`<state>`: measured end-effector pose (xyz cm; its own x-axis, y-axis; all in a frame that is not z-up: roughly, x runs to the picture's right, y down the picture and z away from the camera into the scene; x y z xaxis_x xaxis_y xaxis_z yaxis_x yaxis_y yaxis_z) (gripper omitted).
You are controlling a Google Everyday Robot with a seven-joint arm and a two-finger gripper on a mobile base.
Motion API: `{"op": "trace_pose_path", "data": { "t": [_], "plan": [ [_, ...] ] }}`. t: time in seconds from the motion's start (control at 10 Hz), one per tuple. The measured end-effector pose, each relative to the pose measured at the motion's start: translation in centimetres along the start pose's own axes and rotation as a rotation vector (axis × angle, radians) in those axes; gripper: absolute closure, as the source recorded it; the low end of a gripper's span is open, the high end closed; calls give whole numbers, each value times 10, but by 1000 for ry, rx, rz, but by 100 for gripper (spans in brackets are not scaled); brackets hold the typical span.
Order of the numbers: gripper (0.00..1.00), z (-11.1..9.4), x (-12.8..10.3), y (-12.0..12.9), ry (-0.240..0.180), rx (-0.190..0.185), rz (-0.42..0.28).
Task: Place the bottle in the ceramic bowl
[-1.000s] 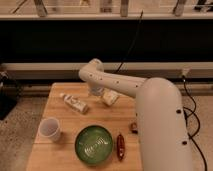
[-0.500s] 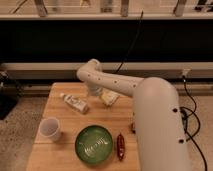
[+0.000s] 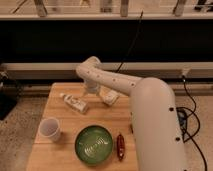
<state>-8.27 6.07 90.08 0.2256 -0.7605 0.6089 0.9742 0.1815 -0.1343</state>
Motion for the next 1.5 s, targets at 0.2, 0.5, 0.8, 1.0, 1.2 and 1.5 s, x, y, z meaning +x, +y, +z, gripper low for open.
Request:
{"op": "trace_pose_path", "data": {
  "t": [0.2, 0.5, 0.8, 1.0, 1.2, 1.5],
  "plan": [
    [20, -1, -5, -41, -26, 51, -152],
    [20, -2, -16, -85, -52, 102, -373],
    [20, 2, -29, -109, -61, 114, -527],
    [20, 7, -29, -106, -53, 100, -550],
    [20, 13, -29, -104, -41, 86, -585],
    [20, 23, -32, -103, -50, 76, -633]
  ]
}}
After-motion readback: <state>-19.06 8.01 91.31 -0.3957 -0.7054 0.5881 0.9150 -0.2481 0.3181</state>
